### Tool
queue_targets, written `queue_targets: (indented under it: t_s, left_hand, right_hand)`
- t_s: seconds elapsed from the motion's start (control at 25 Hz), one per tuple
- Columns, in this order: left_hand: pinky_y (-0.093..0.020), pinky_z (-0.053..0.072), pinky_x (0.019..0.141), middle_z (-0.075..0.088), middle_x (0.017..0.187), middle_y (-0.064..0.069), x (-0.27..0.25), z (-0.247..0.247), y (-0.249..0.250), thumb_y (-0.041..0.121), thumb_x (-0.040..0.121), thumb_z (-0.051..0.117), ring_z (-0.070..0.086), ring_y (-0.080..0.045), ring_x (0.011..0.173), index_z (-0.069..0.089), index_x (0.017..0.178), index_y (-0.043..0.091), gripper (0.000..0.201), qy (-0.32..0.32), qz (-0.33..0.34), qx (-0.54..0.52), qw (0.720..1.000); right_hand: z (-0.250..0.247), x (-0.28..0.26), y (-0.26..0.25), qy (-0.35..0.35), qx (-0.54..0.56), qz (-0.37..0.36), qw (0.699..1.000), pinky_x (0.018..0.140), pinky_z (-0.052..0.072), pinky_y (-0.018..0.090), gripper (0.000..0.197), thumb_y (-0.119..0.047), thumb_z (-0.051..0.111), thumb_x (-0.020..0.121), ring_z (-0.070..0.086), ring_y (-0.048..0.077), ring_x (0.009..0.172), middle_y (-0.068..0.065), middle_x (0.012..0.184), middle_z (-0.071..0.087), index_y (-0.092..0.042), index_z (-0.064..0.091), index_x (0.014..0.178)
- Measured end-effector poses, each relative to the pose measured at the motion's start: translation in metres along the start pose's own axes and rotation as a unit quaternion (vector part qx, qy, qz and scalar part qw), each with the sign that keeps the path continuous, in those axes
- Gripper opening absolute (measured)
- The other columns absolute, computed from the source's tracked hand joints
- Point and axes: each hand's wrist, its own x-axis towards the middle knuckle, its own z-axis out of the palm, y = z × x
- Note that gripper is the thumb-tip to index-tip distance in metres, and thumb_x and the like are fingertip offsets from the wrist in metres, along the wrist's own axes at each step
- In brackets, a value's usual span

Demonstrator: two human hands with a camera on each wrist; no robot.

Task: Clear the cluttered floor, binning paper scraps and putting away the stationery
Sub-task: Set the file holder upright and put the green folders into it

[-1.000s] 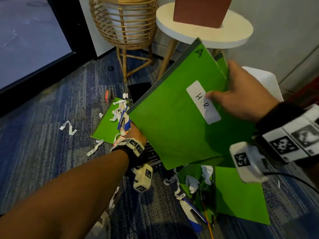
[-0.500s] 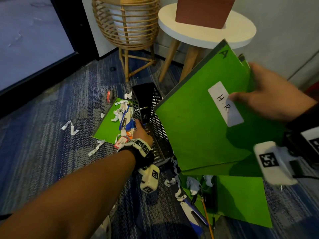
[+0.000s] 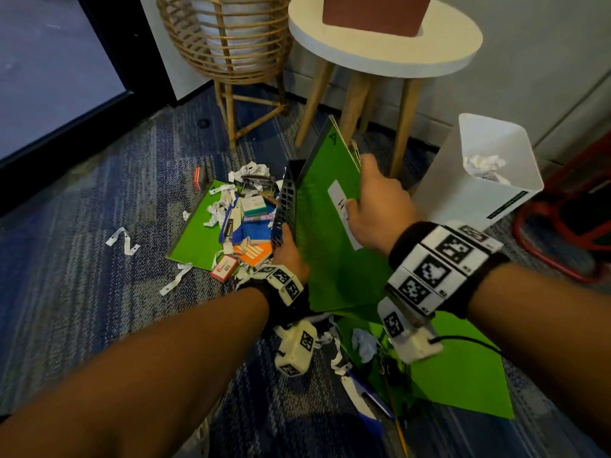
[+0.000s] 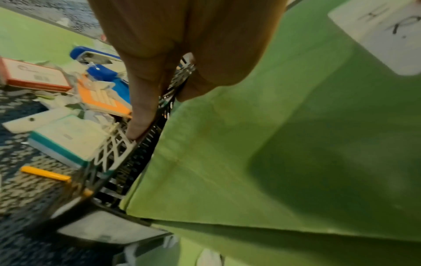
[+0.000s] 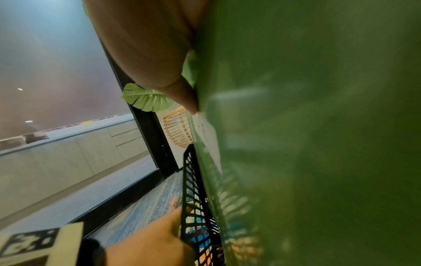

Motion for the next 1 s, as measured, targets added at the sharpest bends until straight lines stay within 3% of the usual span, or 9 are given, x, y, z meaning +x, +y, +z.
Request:
queue_targets:
  t_s: [0.12,0.28,0.48,0.56,0.68,0.76,0.84,0.92,1.0]
  left_hand:
    - [-0.042,0.050,0.091,0.056,0.130,-0.010,0.000,-0.004,-0.010,0.023,0.087,0.064,0.060,-0.033,0.108,0.001,0.153,0.023,0.091,0.013,0.023,-0.037,0.999]
    - [-0.047,0.055,0.083,0.065,0.114,-0.006,0.016,-0.007,-0.027,0.030,0.074,0.074,0.065,-0.029,0.094,0.005,0.149,0.038,0.102,0.044,-0.013,-0.081,0.996]
    - [-0.044,0.052,0.086,0.054,0.127,-0.012,0.033,-0.001,-0.029,0.027,0.079,0.066,0.061,-0.034,0.099,0.009,0.148,0.041,0.091,0.024,-0.041,-0.096,0.994]
    - [-0.050,0.050,0.091,0.051,0.131,-0.015,0.048,0.011,-0.042,0.029,0.075,0.062,0.059,-0.038,0.107,0.008,0.147,0.043,0.091,0.025,-0.050,-0.098,0.994]
    - [-0.051,0.049,0.093,0.053,0.132,-0.018,0.042,0.005,-0.045,0.029,0.074,0.064,0.059,-0.038,0.109,0.007,0.147,0.042,0.094,0.037,-0.058,-0.119,0.991]
    - [-0.045,0.047,0.097,0.050,0.136,-0.015,0.041,-0.004,-0.045,0.019,0.080,0.064,0.056,-0.035,0.115,0.009,0.151,0.029,0.091,0.039,-0.055,-0.121,0.990]
    - [-0.037,0.047,0.097,0.049,0.139,-0.008,0.044,-0.012,-0.045,0.025,0.080,0.065,0.056,-0.026,0.113,0.013,0.152,0.024,0.089,0.041,-0.028,-0.133,0.990]
    - [-0.033,0.044,0.096,0.051,0.136,-0.001,0.044,-0.013,-0.042,0.031,0.077,0.072,0.055,-0.020,0.112,0.017,0.150,0.020,0.092,0.034,-0.011,-0.155,0.987]
    - [-0.034,0.046,0.095,0.053,0.133,-0.007,0.043,-0.011,-0.043,0.022,0.081,0.071,0.057,-0.024,0.112,0.019,0.149,0.018,0.086,0.029,-0.010,-0.148,0.989]
  right_hand:
    - [-0.004,0.005,0.006,0.010,0.040,0.003,0.999,0.078,0.052,0.047,0.045,-0.017,0.056,0.091,0.059,0.039,0.090,0.016,0.102,0.060,-0.019,0.031,0.128]
    - [-0.002,-0.012,0.009,0.058,0.108,-0.025,0.992,0.076,0.056,0.047,0.038,-0.017,0.061,0.088,0.065,0.032,0.082,0.008,0.093,0.067,-0.024,0.037,0.118]
    - [0.009,-0.031,0.008,0.108,0.138,-0.041,0.984,0.076,0.055,0.048,0.039,-0.017,0.060,0.089,0.065,0.035,0.086,0.010,0.096,0.068,-0.020,0.037,0.120]
    - [0.015,-0.028,0.008,0.078,0.154,-0.040,0.984,0.076,0.054,0.048,0.041,-0.016,0.059,0.090,0.064,0.034,0.085,0.011,0.097,0.067,-0.021,0.033,0.122]
    - [0.014,-0.020,0.014,-0.073,0.094,-0.013,0.993,0.079,0.055,0.047,0.060,-0.014,0.068,0.085,0.064,0.032,0.087,0.011,0.102,0.065,-0.023,0.025,0.126]
    - [0.010,-0.017,0.019,-0.163,0.042,0.024,0.985,0.090,0.052,0.044,0.067,-0.014,0.071,0.082,0.062,0.030,0.101,0.009,0.118,0.063,-0.023,0.027,0.132]
    - [0.013,-0.020,0.024,-0.168,0.000,0.032,0.985,0.095,0.050,0.046,0.059,-0.016,0.067,0.087,0.060,0.031,0.108,0.008,0.124,0.061,-0.024,0.030,0.132]
    - [0.015,-0.026,0.022,-0.130,-0.030,0.011,0.991,0.088,0.052,0.050,0.055,-0.015,0.063,0.088,0.061,0.034,0.101,0.011,0.117,0.063,-0.028,0.029,0.129]
    - [0.010,-0.029,0.018,-0.096,-0.018,-0.014,0.995,0.080,0.055,0.050,0.060,-0.011,0.063,0.085,0.063,0.034,0.093,0.010,0.110,0.065,-0.033,0.029,0.130]
